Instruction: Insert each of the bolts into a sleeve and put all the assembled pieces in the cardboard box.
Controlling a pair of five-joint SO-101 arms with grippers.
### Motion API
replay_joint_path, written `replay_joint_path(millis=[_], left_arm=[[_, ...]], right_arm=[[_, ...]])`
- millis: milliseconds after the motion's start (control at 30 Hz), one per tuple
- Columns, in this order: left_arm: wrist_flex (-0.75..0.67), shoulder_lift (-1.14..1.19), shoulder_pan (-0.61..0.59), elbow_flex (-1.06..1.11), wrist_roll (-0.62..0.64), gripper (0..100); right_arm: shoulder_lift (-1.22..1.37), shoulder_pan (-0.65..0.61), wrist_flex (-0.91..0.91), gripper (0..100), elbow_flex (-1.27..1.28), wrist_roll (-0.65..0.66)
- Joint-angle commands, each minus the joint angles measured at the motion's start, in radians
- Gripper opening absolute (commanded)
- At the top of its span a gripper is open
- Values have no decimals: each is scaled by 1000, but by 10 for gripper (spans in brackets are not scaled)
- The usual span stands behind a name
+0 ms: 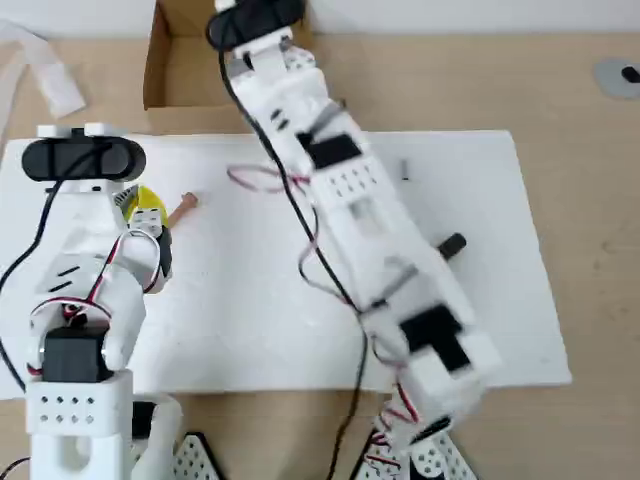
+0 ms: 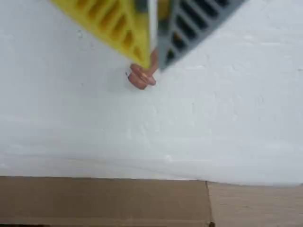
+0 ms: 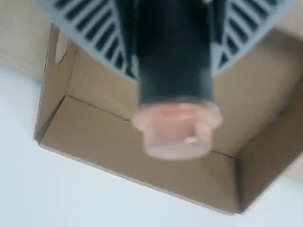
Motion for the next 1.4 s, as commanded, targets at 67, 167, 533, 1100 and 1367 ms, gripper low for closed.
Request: replay_joint_path(millis=[67, 167, 533, 1100, 1367], left_arm=[[-2, 4, -17, -15, 2, 5], [0, 4, -17, -15, 2, 5], [-3, -4, -17, 3, 3, 5], [3, -4, -17, 41, 44, 5], [8, -4, -18, 43, 38, 5]], right_arm=[[285, 41, 2, 10, -401, -8], [452, 50, 3, 10, -562, -6], [1001, 97, 132, 10, -1150, -2], [1199, 120, 193, 64, -1313, 78], [1196, 117, 256, 131, -1320, 75]])
